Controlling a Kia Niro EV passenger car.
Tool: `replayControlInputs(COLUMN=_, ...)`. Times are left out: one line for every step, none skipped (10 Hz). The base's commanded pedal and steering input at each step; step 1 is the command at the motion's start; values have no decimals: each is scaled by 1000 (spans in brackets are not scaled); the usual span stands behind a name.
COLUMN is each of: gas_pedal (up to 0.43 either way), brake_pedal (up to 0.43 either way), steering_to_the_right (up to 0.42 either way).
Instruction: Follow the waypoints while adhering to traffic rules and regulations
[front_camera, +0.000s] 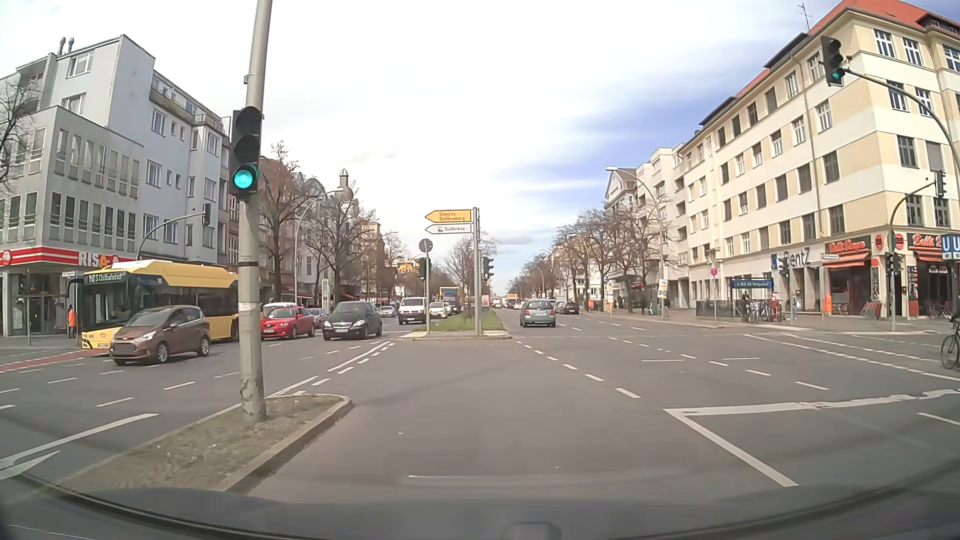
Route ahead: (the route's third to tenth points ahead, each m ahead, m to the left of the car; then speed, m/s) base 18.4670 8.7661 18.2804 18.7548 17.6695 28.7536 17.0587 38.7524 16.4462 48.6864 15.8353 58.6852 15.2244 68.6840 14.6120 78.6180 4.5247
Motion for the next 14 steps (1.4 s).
replayControlInputs(gas_pedal=0, brake_pedal=0, steering_to_the_right=-4)
replayControlInputs(gas_pedal=0, brake_pedal=6, steering_to_the_right=-4)
replayControlInputs(gas_pedal=0, brake_pedal=6, steering_to_the_right=-4)
replayControlInputs(gas_pedal=0, brake_pedal=6, steering_to_the_right=-4)
replayControlInputs(gas_pedal=0, brake_pedal=6, steering_to_the_right=-4)
replayControlInputs(gas_pedal=0, brake_pedal=12, steering_to_the_right=-4)
replayControlInputs(gas_pedal=0, brake_pedal=12, steering_to_the_right=-3)
replayControlInputs(gas_pedal=0, brake_pedal=12, steering_to_the_right=-2)
replayControlInputs(gas_pedal=0, brake_pedal=18, steering_to_the_right=0)
replayControlInputs(gas_pedal=0, brake_pedal=67, steering_to_the_right=3)
replayControlInputs(gas_pedal=0, brake_pedal=110, steering_to_the_right=4)
replayControlInputs(gas_pedal=0, brake_pedal=128, steering_to_the_right=3)
replayControlInputs(gas_pedal=0, brake_pedal=152, steering_to_the_right=-1)
replayControlInputs(gas_pedal=0, brake_pedal=183, steering_to_the_right=-10)
